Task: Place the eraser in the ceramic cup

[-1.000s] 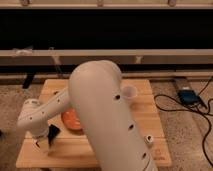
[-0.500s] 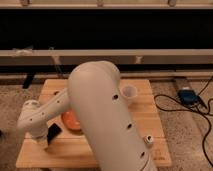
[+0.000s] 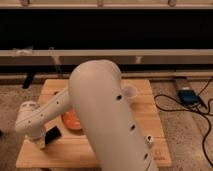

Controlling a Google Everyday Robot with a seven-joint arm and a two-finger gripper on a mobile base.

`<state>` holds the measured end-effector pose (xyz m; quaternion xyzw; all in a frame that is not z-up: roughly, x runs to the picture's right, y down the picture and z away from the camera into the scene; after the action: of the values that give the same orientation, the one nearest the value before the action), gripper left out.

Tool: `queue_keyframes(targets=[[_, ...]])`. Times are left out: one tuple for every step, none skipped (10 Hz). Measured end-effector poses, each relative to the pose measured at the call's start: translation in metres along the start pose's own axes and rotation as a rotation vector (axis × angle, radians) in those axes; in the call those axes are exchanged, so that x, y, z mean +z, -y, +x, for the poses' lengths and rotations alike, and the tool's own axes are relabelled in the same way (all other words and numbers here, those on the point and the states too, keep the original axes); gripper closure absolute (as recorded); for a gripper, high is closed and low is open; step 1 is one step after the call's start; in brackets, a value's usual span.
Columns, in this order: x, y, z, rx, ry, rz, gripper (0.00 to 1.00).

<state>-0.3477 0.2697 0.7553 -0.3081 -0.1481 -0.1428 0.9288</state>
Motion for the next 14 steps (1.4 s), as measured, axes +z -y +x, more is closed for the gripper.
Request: queue_keyframes(targets=[[-0.007, -0.001, -0.003, 0.012, 0.009, 0.001, 1.00], [-0.012, -0.001, -0.006, 0.037, 0.016, -0.002, 1.00], [-0.015, -0.002, -0.007, 0.071, 0.023, -0.009, 1.00], [-0.019, 0.000, -0.006, 0.103, 0.036, -0.012, 1.00], [-0.027, 0.002, -0.004, 0.157, 0.072, -0.009, 1.00], [-0.040, 0.007, 0.000, 0.200, 0.112, 0.004, 1.00], [-0.055, 0.012, 0.005, 0.236, 0.155, 0.019, 1.00], [-0.070, 0.016, 0.010, 0.266, 0.195, 0.036, 1.00], [-0.093, 0.021, 0.022, 0.308, 0.254, 0.068, 1.00], [-0.111, 0.025, 0.036, 0.346, 0.301, 0.100, 1.00], [-0.122, 0.025, 0.047, 0.370, 0.330, 0.125, 1.00], [-0.139, 0.024, 0.067, 0.414, 0.364, 0.166, 1.00], [-0.154, 0.024, 0.091, 0.464, 0.385, 0.206, 1.00], [-0.161, 0.025, 0.108, 0.500, 0.396, 0.229, 1.00]])
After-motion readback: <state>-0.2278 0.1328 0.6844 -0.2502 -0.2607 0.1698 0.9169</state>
